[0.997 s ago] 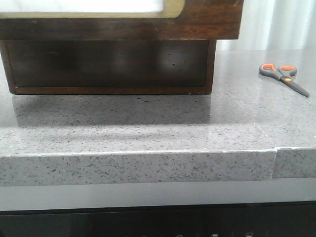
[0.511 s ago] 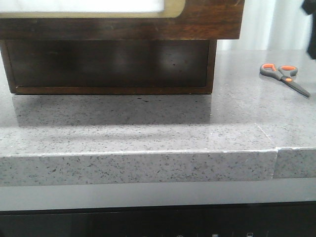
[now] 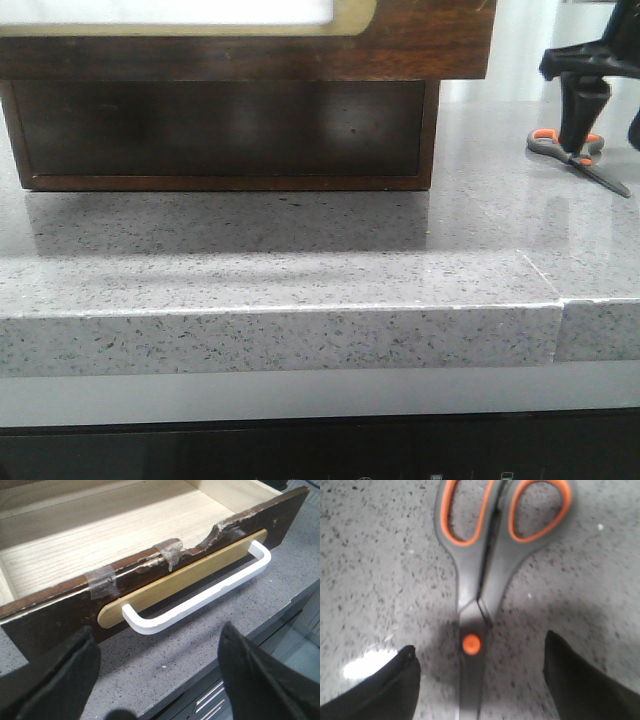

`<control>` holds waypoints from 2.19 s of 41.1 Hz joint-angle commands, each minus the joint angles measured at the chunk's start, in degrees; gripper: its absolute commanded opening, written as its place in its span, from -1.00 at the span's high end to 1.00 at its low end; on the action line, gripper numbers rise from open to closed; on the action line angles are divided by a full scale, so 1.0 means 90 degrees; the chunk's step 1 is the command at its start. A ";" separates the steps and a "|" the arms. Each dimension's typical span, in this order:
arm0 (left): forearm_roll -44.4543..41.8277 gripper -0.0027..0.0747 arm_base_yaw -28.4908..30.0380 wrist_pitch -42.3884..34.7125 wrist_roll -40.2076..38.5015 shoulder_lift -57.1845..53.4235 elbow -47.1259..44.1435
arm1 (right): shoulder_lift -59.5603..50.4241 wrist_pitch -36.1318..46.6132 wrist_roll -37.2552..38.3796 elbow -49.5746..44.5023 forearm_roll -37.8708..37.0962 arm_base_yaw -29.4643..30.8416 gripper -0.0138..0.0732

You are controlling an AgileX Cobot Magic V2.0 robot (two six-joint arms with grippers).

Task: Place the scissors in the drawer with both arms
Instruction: 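Lower the right gripper over the grey-and-orange scissors, then grasp the scissors at the pivot with the right gripper and lift, then carry the scissors with the right gripper over the open drawer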

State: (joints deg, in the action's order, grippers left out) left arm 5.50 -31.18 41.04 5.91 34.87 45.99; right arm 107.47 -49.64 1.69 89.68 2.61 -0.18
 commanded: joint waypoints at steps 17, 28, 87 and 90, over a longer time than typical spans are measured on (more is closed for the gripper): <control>0.0095 -0.34 -0.0049 -0.0546 -0.0073 0.0000 0.0211 | 0.0266 -0.0458 -0.0224 0.0772 0.0063 -0.0008 -0.21; 0.0095 -0.34 -0.0049 -0.0546 -0.0073 0.0000 0.0200 | 0.0266 -0.0533 -0.0238 0.0772 0.0063 -0.0008 0.56; 0.0095 -0.34 -0.0049 -0.0546 -0.0073 0.0000 0.0200 | -0.4115 -0.0761 -0.4642 0.0778 0.3875 -0.0013 0.60; 0.0095 -0.34 -0.0049 -0.0546 -0.0073 0.0000 0.0200 | -0.4115 -0.1036 -0.5546 0.0778 0.4736 -0.0119 0.60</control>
State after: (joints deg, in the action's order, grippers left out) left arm 5.50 -31.18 40.95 5.87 34.87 45.99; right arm 72.00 -60.30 -39.64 95.14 35.14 -0.60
